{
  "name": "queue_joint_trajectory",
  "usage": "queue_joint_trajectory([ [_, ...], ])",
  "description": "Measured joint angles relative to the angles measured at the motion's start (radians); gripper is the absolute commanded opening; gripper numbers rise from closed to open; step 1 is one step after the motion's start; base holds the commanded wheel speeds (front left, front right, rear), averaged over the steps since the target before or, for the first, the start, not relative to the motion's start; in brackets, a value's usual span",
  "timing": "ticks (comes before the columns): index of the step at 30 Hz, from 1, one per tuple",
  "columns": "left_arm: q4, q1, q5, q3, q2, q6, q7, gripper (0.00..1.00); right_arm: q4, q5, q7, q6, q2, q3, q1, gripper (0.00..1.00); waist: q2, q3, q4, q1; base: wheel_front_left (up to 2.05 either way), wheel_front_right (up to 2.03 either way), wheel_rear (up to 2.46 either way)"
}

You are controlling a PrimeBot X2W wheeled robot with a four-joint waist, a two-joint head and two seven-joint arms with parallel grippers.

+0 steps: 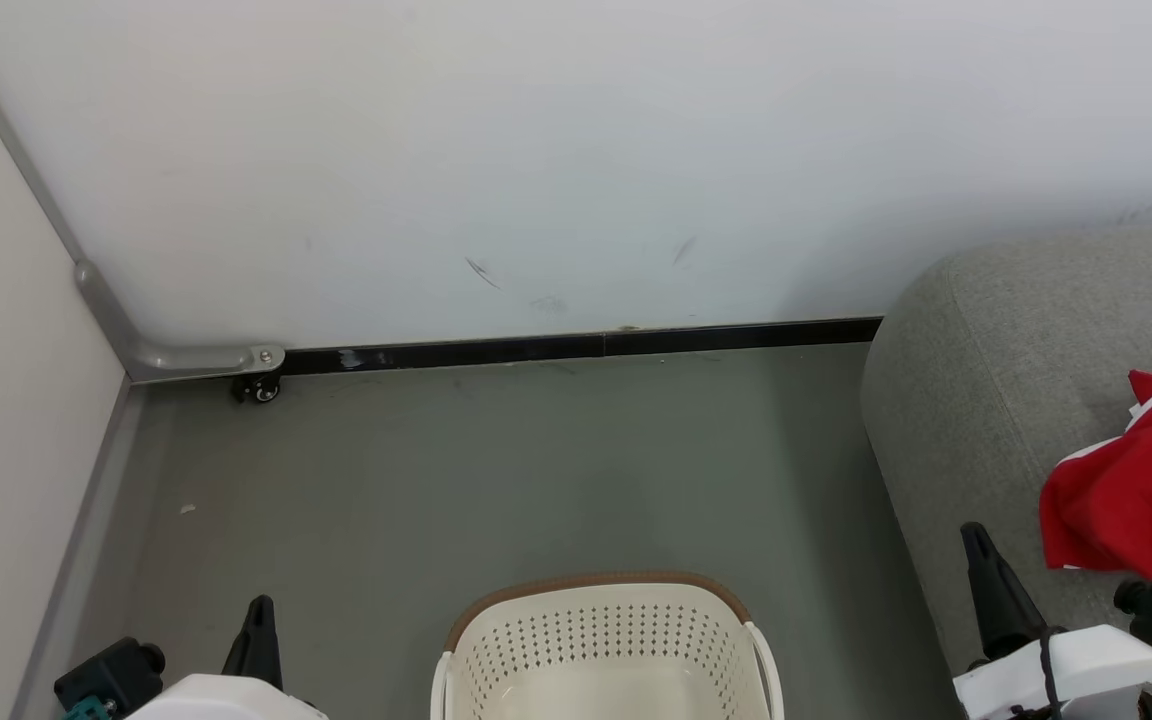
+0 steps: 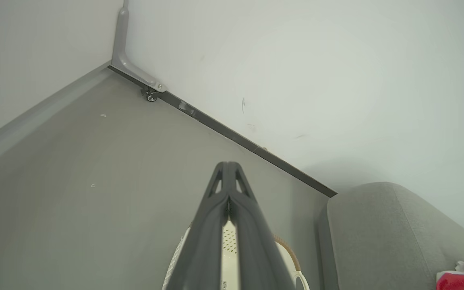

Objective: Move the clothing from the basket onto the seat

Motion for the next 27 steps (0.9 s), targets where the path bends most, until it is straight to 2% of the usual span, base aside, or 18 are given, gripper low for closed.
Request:
queue_joint_trajectory([
  [5, -0.004, -0.001, -0.065, 0.018, -0.004, -0.016, 0.012, 0.0, -0.002, 0.076, 0.013, 0.0, 0.0, -0.004, -0.001, 0.0, 0.0, -0.001, -0.002, 0.0022, 0.0, 0.0, 0.0],
  [11, -0.008, -0.003, -0.142, 0.038, -0.012, -0.043, 0.038, 0.0, -0.004, 0.167, 0.021, 0.0, 0.0, -0.01, -0.013, 0.0, 0.0, 0.0, -0.005, 0.0024, 0.0, 0.0, 0.0],
  [27, -0.016, -0.017, -0.356, 0.089, -0.032, -0.106, 0.091, 0.0, -0.006, 0.407, 0.04, 0.0, 0.0, -0.022, -0.03, 0.0, 0.0, 0.018, -0.012, -0.0104, 0.0, 0.0, 0.0],
])
